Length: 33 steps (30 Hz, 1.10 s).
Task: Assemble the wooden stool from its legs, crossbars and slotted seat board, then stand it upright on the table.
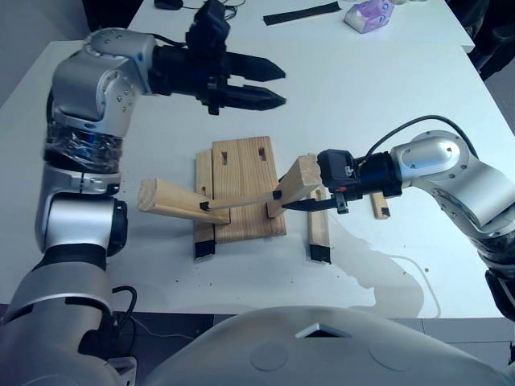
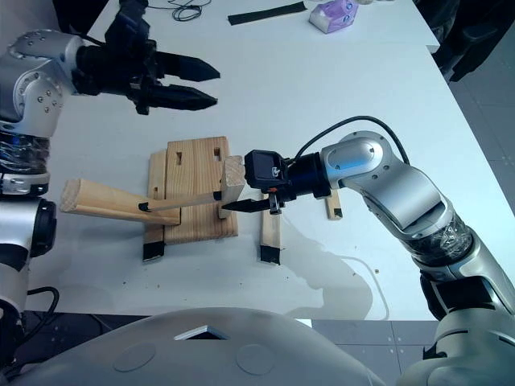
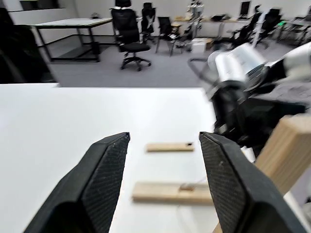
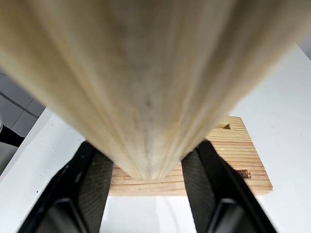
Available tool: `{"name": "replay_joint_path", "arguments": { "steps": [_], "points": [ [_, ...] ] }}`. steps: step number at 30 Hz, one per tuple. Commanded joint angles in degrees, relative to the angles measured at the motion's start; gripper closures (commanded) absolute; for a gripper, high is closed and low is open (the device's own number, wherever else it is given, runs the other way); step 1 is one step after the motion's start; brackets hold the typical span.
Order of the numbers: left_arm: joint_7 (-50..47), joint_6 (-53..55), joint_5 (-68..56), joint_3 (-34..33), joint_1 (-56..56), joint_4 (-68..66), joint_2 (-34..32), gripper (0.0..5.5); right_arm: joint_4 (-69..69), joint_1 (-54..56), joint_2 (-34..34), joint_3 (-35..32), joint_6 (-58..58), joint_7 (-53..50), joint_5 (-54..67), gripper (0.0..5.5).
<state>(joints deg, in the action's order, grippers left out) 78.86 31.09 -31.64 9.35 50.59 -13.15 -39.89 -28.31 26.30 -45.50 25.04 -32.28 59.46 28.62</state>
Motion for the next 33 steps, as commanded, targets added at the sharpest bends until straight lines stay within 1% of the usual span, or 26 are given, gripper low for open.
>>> {"name": "replay_joint_path", "arguments": {
  "steps": [1,4,7,9,11,14,15,21,24,27,29,33],
  "points": [
    [2.6,-9.6,7.3,-2.8,-7.2,-3.0,-9.1,2.85,2.0,-5.8,-2.2,4.8,-5.0,0.4,-3.7,3.47],
    [3.6,-19.7,12.1,-4.8,-13.8,-7.4,-13.9,2.36,1.6,-6.9,-3.0,4.1,-4.8,0.1,-3.7,3.47],
    [5.7,-31.7,15.3,-7.7,-25.9,-10.0,-18.5,1.89,1.1,-8.2,-4.1,3.1,-4.7,0.1,-3.5,3.47],
    [9.0,-38.4,16.3,-8.5,-33.2,-9.9,-21.1,1.86,0.8,-8.9,-4.7,2.6,-4.6,0.0,-3.5,3.47],
    [12.1,-40.4,15.4,-8.8,-39.6,-7.4,-23.4,1.86,0.6,-9.6,-5.1,2.0,-4.5,-0.1,-3.4,3.47],
    [13.6,-38.6,11.1,-7.2,-45.8,-1.4,-27.8,1.86,0.3,-9.9,-5.1,1.7,-4.6,-0.3,-3.4,3.47],
    [13.6,-36.7,9.9,-7.1,-45.7,0.3,-27.6,1.86,0.3,-9.9,-5.0,1.7,-4.7,-0.5,-3.4,3.47],
    [10.0,-24.3,5.3,-7.6,-39.4,9.0,-21.2,1.86,0.9,-8.7,-4.2,2.4,-4.7,-0.2,-3.6,3.47],
    [10.3,-19.9,2.7,-8.5,-41.2,15.2,-21.7,1.86,1.3,-8.1,-4.3,2.6,-4.6,0.4,-3.6,3.47],
    [12.0,-17.9,1.8,-8.5,-43.3,19.3,-23.3,1.86,1.5,-7.9,-4.4,2.7,-4.6,0.5,-3.6,3.47],
    [13.1,-18.1,2.5,-7.9,-43.9,20.0,-23.9,1.86,1.5,-7.8,-4.3,2.8,-4.6,0.4,-3.6,3.47],
    [12.4,-16.7,3.0,-6.8,-42.9,20.9,-22.5,1.86,1.8,-7.2,-3.6,3.2,-4.6,0.3,-3.8,3.47]
  ]
}}
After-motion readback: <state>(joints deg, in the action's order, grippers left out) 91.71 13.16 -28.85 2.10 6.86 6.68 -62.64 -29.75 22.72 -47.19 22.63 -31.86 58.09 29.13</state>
